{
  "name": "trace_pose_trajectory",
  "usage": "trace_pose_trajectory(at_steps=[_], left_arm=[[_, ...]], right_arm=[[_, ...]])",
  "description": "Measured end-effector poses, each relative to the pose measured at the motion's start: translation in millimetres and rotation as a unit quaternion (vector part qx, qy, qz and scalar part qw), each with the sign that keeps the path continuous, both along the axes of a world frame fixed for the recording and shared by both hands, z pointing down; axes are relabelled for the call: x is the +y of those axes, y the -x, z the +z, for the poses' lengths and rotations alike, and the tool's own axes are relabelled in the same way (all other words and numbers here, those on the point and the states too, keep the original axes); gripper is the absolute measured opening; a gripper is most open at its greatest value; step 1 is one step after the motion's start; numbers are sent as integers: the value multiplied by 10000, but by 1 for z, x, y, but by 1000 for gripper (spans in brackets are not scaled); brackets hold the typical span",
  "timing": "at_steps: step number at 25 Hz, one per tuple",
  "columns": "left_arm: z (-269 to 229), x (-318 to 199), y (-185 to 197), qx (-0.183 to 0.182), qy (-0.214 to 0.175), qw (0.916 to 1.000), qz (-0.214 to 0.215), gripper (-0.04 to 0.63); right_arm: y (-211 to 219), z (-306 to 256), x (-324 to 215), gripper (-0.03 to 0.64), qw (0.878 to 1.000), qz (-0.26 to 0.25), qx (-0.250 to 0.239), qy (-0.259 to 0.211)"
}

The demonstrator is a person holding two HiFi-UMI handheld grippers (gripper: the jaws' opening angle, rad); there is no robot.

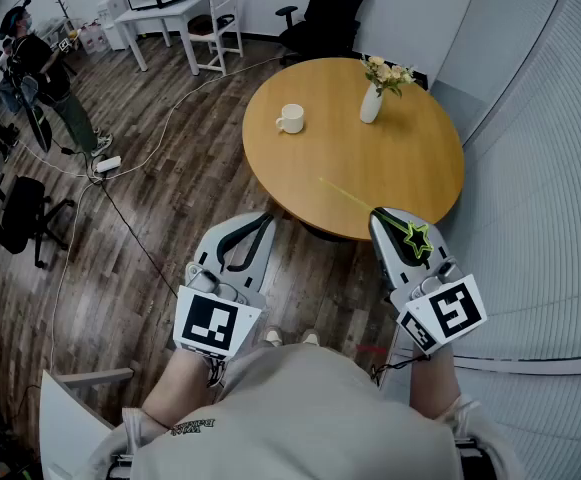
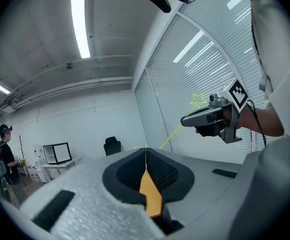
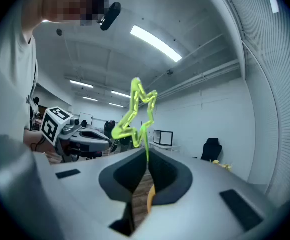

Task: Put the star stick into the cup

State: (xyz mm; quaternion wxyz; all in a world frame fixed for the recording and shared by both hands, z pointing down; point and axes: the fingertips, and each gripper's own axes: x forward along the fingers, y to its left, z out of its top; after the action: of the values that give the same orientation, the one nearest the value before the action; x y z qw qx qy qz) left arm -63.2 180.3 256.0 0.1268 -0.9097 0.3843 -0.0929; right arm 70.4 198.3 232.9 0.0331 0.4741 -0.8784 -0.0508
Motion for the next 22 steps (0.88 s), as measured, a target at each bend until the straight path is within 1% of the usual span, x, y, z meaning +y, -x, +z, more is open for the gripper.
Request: trace_pose_trajectory(at_steps=[6, 14, 22], left_arm=[[-2, 1, -4, 105, 105, 9999, -47, 23], [7, 4, -11, -76, 84, 9999, -19, 23], [16, 8, -24, -143, 119, 9998, -110, 23]], right_arm=[[-5, -2, 2, 35, 9999, 34, -135, -11], [-9, 4, 6, 35, 9997, -40, -220, 89], [-22, 13, 9, 35, 9995, -154, -229, 127]])
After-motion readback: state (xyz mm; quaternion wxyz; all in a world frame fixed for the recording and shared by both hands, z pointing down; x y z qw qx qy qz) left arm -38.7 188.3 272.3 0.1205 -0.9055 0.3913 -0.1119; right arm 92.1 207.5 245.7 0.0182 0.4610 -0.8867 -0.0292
